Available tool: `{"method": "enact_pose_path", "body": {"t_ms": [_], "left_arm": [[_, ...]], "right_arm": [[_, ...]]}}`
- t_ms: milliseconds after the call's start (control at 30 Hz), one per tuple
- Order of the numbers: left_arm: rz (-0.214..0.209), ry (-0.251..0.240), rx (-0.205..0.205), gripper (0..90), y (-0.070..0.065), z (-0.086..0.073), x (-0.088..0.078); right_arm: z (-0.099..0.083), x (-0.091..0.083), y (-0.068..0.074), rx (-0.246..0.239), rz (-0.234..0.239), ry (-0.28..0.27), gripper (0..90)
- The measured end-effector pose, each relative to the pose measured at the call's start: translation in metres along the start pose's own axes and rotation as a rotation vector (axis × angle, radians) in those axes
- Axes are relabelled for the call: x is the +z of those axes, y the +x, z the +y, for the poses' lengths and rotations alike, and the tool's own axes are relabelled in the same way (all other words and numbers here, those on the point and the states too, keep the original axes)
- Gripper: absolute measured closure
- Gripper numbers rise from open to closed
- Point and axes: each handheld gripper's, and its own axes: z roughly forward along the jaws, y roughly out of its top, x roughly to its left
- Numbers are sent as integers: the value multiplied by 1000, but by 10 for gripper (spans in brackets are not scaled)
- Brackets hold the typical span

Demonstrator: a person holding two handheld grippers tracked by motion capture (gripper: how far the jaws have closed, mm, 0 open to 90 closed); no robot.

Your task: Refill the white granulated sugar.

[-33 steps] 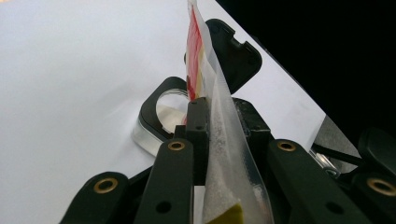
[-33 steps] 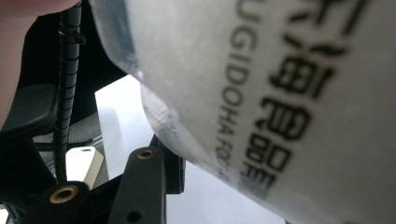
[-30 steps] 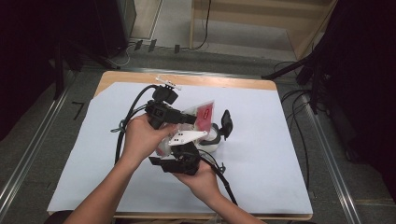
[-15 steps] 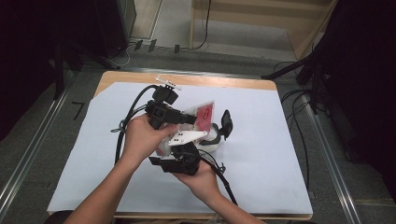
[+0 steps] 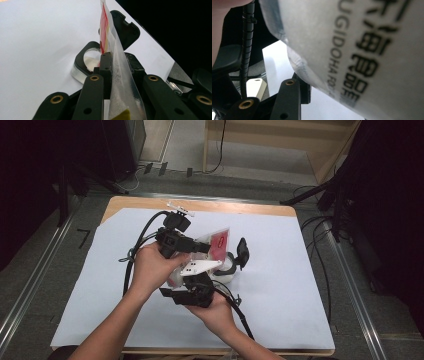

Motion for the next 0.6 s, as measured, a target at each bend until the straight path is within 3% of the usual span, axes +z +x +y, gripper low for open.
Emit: {"method": "enact_pose_path", "body": {"t_ms": [600], "left_arm": [[2,1,6,787,0,0,-1]], "right_arm": [[0,0,0,-4,0,1,632]]}}
